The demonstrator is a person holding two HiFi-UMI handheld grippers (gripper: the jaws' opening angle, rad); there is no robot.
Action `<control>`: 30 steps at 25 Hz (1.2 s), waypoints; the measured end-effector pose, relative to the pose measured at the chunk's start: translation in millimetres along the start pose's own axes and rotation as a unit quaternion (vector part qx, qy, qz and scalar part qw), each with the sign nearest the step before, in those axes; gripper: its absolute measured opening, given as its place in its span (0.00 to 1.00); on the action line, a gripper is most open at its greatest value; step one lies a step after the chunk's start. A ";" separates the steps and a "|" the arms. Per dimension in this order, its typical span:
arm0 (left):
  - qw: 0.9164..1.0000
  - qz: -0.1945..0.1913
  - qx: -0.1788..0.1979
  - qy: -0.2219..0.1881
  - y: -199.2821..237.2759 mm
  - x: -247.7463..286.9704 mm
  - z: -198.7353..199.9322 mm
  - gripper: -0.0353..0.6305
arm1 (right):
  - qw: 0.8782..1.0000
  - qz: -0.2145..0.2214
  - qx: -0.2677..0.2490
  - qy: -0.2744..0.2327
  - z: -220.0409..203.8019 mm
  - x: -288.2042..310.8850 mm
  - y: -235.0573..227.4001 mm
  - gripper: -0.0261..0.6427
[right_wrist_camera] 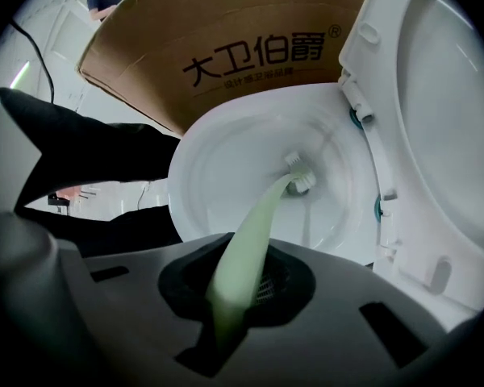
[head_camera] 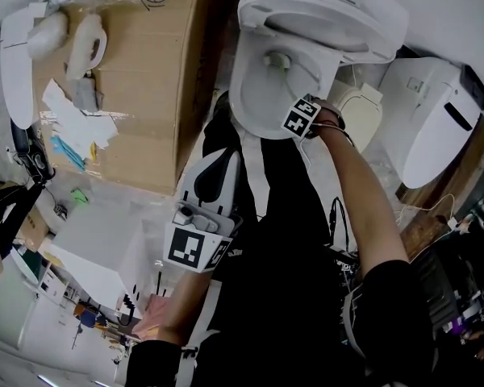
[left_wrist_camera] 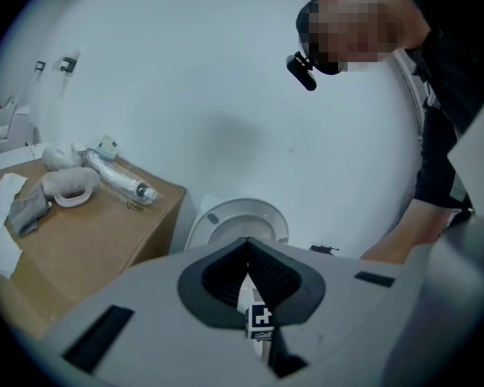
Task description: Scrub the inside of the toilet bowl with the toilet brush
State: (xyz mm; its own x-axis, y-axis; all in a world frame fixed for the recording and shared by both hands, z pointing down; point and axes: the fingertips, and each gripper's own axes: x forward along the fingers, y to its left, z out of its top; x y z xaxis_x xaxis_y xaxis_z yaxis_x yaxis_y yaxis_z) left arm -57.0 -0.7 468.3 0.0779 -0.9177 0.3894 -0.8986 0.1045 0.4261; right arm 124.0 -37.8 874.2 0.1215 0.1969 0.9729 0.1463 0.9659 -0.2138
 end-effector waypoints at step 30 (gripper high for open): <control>0.989 -0.104 0.096 -0.043 -54.5 -27.6 168.3 0.07 | 0.870 0.098 0.301 -0.377 5.7 -401.4 122.3 0.11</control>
State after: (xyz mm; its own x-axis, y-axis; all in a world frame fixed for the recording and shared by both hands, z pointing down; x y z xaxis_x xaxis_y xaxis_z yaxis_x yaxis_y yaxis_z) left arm -82.9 -45.5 296.9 0.2400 -0.9419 0.2349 -0.9333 -0.1572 0.3230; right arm 87.5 2.2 458.1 -0.6252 0.2039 0.7534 -0.3738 0.7692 -0.5183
